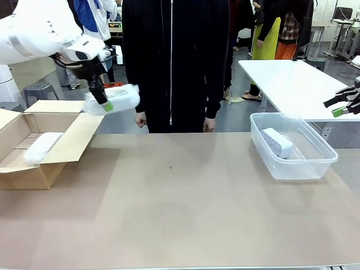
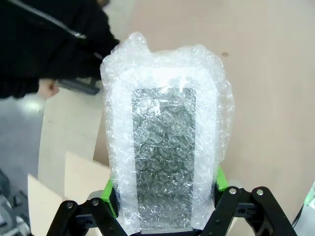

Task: Separate and place wrapped and unwrapped clocks.
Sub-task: If the picked Digital clock is wrapped, place it in the Package Box ; if not, place it in the Organizing box.

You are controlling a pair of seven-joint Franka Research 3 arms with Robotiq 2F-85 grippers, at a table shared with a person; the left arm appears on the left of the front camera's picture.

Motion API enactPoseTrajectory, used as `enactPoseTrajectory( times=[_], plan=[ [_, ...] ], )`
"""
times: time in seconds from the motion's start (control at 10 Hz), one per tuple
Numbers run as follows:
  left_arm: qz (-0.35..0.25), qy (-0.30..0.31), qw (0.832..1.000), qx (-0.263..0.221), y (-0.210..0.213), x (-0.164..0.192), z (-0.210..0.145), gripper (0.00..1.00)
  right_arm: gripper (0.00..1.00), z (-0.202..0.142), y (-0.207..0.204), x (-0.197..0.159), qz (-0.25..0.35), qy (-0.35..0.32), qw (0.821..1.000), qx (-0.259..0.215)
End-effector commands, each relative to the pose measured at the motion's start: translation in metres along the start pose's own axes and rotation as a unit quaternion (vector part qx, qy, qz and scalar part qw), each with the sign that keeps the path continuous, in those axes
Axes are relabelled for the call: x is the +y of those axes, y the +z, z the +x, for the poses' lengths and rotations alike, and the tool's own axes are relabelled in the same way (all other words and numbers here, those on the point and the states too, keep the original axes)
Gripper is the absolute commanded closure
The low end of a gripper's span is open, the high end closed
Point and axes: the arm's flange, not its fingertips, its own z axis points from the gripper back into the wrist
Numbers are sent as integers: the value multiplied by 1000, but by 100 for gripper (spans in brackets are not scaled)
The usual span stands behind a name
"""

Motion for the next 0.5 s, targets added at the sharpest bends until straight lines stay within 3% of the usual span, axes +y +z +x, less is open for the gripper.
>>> enactPoseTrajectory(
  times=[0.0, 0.4],
  plan=[
    [32, 75, 997, -10, 8, 4, -34, 18, 0, 1, -1, 0, -1, 0, 1000, -1],
    [85, 210, 974, -21, 33, 29, -126, 18, 0, 1, -1, 0, -1, 0, 1000, -1]
  ],
)
